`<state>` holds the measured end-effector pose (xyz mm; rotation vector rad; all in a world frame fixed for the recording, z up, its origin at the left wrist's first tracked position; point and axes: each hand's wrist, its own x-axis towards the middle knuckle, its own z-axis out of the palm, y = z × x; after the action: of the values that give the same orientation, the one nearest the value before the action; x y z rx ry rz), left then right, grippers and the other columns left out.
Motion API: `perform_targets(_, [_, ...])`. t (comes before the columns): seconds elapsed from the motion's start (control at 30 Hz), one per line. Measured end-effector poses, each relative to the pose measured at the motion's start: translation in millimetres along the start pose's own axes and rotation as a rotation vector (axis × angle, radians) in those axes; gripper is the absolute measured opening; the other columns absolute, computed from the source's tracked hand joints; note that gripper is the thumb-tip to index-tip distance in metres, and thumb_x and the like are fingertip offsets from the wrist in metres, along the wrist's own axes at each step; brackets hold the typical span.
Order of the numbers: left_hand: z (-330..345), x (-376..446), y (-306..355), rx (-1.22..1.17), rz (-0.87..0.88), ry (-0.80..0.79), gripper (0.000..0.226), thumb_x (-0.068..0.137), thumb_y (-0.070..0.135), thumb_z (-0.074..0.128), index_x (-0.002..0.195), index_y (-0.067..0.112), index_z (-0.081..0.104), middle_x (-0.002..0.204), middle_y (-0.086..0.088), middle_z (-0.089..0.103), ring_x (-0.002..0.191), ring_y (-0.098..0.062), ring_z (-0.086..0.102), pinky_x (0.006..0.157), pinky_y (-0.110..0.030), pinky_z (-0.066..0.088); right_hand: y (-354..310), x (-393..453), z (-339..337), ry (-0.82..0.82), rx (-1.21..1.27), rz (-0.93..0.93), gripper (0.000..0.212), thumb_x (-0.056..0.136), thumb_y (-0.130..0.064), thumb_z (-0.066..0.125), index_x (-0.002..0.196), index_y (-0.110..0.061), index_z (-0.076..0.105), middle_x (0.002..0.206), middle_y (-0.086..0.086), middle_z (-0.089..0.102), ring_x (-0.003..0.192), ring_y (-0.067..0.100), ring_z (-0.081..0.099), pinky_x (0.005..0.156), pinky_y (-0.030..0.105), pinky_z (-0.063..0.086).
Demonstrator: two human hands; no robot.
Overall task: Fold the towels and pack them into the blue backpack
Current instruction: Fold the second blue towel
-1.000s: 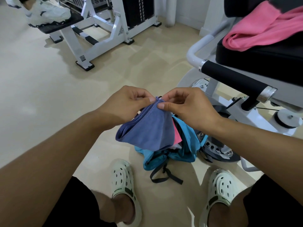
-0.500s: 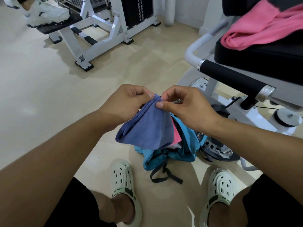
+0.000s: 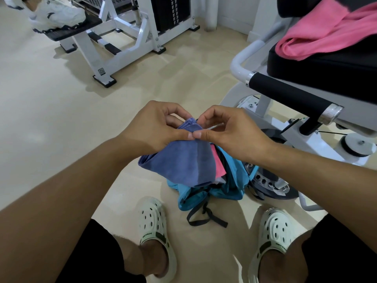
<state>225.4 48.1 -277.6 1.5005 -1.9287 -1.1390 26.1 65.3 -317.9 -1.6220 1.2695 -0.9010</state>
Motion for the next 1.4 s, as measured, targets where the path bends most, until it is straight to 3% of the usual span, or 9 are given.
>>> perform_targets(0.2, [-1.6,-3.2,1.6,0.019,0.02,-0.058,0.024,0.08,0.016,0.085,0.102,0.016,0.074,0.08,0.005,0.079,0.076,-0.004,0.075,0.067,-0.01,0.053,-1.1,1.0,-4.6,-0.094,-0.023,0.052,0.018,0.082,-0.03,0.083,0.089,-0.016,0.073,0.093,-0.004,0.077,0.091,0.005,0.071,0.091,0.033,0.057])
perform_targets(0.37, [-1.3,-4.1,1.4,-0.003,0.013,-0.141,0.026,0.08,0.009,0.084,0.103,0.016,0.073,0.084,0.002,0.08,0.082,-0.011,0.077,0.08,-0.02,0.059,-1.0,1.7,-7.7,-0.159,-0.027,0.076,0.022,0.081,-0.03,0.084,0.085,-0.011,0.073,0.092,0.005,0.077,0.095,0.021,0.072,0.095,0.048,0.056])
perform_targets(0.53, [0.0,-4.7,1.9,-0.019,-0.003,-0.139,0.032,0.076,0.008,0.086,0.101,0.015,0.067,0.083,0.0,0.079,0.077,-0.014,0.076,0.072,-0.019,0.057,0.8,1.3,-6.8,-0.146,0.01,0.08,0.019,0.081,-0.027,0.085,0.083,-0.013,0.072,0.089,0.013,0.076,0.09,0.032,0.072,0.092,0.056,0.055])
perform_targets(0.7, [10.3,-2.7,-3.1,0.114,0.058,-0.09,0.039,0.065,0.021,0.095,0.09,0.019,0.064,0.076,0.004,0.074,0.071,-0.012,0.071,0.067,-0.022,0.054,0.0,0.0,-4.9,-0.093,0.096,0.07,0.022,0.077,-0.021,0.087,0.085,-0.008,0.072,0.087,0.024,0.068,0.074,0.027,0.062,0.079,0.066,0.053])
perform_targets(0.8, [14.9,-2.1,-5.0,0.156,0.113,-0.065,0.033,0.07,0.026,0.091,0.082,0.02,0.062,0.076,-0.001,0.071,0.072,-0.017,0.066,0.064,-0.023,0.05,1.2,2.0,-4.6,-0.101,0.14,0.051,0.027,0.076,-0.015,0.088,0.093,-0.008,0.068,0.082,0.017,0.069,0.077,0.036,0.066,0.08,0.068,0.053])
perform_targets(0.97, [4.3,-1.3,-7.5,0.162,0.131,-0.095,0.026,0.08,0.019,0.084,0.079,0.016,0.058,0.075,-0.011,0.069,0.075,-0.03,0.063,0.066,-0.035,0.05,9.7,6.8,-10.3,-0.26,0.002,0.06,0.036,0.075,-0.008,0.088,0.104,-0.011,0.066,0.09,0.013,0.075,0.081,0.025,0.073,0.087,0.047,0.06])
perform_targets(1.1, [-1.8,-1.3,-7.5,0.169,0.136,-0.08,0.024,0.081,0.011,0.082,0.078,0.014,0.058,0.073,-0.008,0.069,0.067,-0.02,0.061,0.066,-0.032,0.048,22.2,8.3,-5.5,-0.316,-0.238,0.037,0.02,0.08,-0.021,0.087,0.09,-0.017,0.069,0.08,-0.004,0.075,0.077,0.013,0.072,0.078,0.035,0.059])
perform_targets(1.27, [-9.1,-1.3,-7.0,0.156,0.155,-0.033,0.019,0.083,0.01,0.08,0.08,0.013,0.061,0.079,-0.005,0.072,0.076,-0.021,0.068,0.071,-0.033,0.053,29.8,8.6,1.6,-0.327,-0.362,0.034,0.018,0.084,-0.031,0.081,0.093,-0.02,0.071,0.09,-0.008,0.075,0.087,0.004,0.069,0.084,0.033,0.057])
perform_targets(1.4, [-11.4,-2.6,-6.2,0.158,0.15,-0.02,0.02,0.085,0.009,0.077,0.078,0.017,0.059,0.076,-0.005,0.074,0.078,-0.028,0.069,0.073,-0.038,0.053,36.4,12.5,4.4,-0.301,-0.39,0.041,0.02,0.082,-0.027,0.078,0.089,-0.016,0.063,0.087,0.0,0.071,0.082,0.019,0.066,0.08,0.047,0.055])
